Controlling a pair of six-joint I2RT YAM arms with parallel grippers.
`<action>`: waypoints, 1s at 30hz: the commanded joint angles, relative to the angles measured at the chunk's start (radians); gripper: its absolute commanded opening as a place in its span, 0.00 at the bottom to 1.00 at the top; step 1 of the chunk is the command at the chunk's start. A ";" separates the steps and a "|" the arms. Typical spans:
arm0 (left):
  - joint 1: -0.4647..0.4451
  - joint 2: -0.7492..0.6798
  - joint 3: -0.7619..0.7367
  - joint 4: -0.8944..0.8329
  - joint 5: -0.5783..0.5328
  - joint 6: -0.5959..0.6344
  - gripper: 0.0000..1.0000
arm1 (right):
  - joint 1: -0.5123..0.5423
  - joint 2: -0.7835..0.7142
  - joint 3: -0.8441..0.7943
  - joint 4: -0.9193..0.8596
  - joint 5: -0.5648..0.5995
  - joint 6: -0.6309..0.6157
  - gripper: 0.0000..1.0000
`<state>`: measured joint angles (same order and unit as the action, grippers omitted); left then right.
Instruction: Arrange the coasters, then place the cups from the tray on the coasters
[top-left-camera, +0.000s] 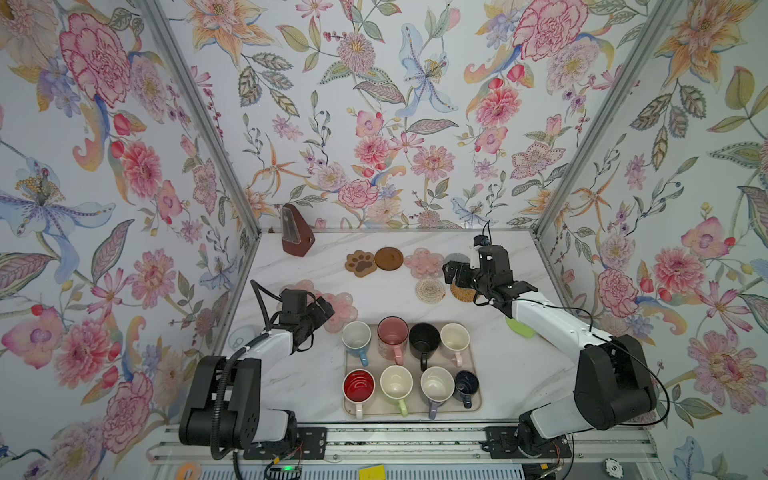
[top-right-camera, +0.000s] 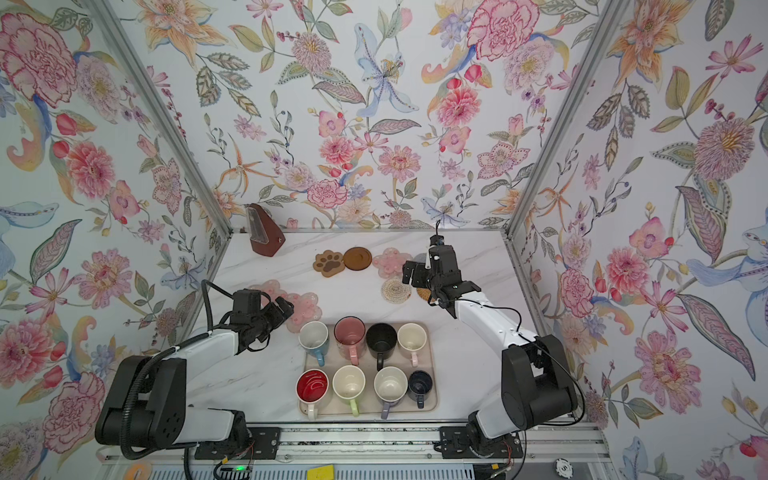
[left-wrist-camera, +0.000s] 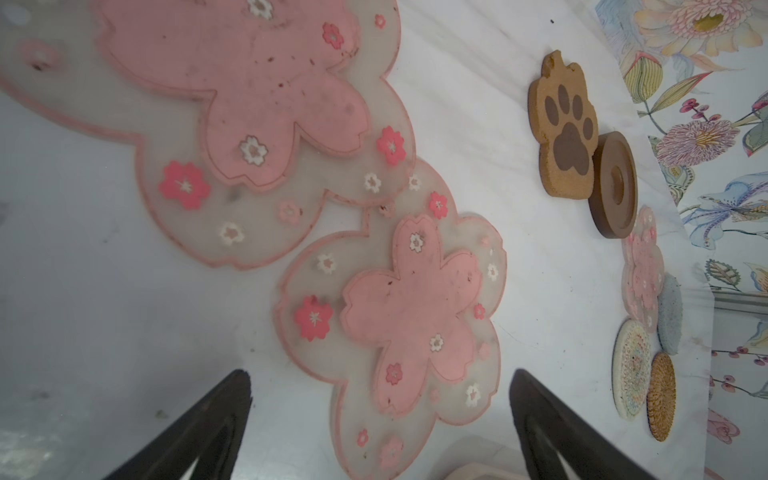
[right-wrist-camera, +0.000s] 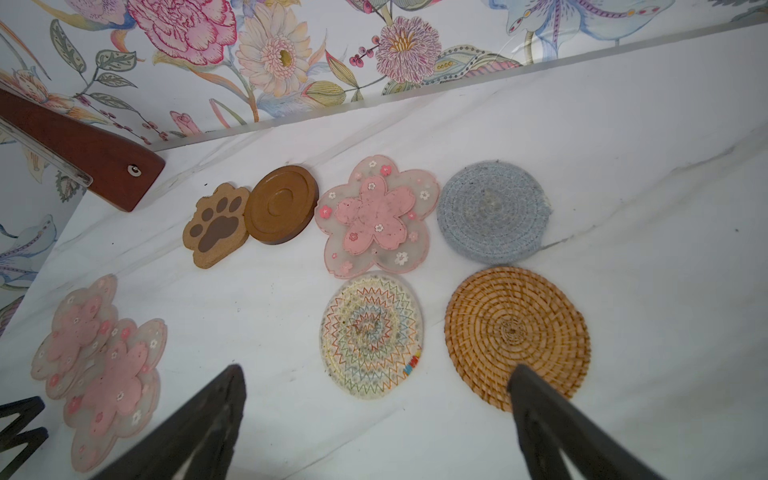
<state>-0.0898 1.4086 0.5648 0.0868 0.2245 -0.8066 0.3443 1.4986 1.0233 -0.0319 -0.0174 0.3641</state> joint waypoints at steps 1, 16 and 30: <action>0.008 0.031 0.023 0.031 0.042 -0.029 0.99 | -0.007 -0.026 -0.018 0.004 0.017 -0.002 0.99; 0.007 0.106 0.053 0.032 0.079 -0.029 0.99 | -0.012 -0.034 -0.021 -0.003 0.028 -0.011 0.99; -0.023 0.145 0.077 0.111 0.123 -0.077 0.99 | -0.014 -0.023 -0.005 -0.005 0.019 -0.015 0.99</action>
<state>-0.0978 1.5322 0.6163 0.1959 0.3164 -0.8623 0.3367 1.4849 1.0130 -0.0322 -0.0078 0.3630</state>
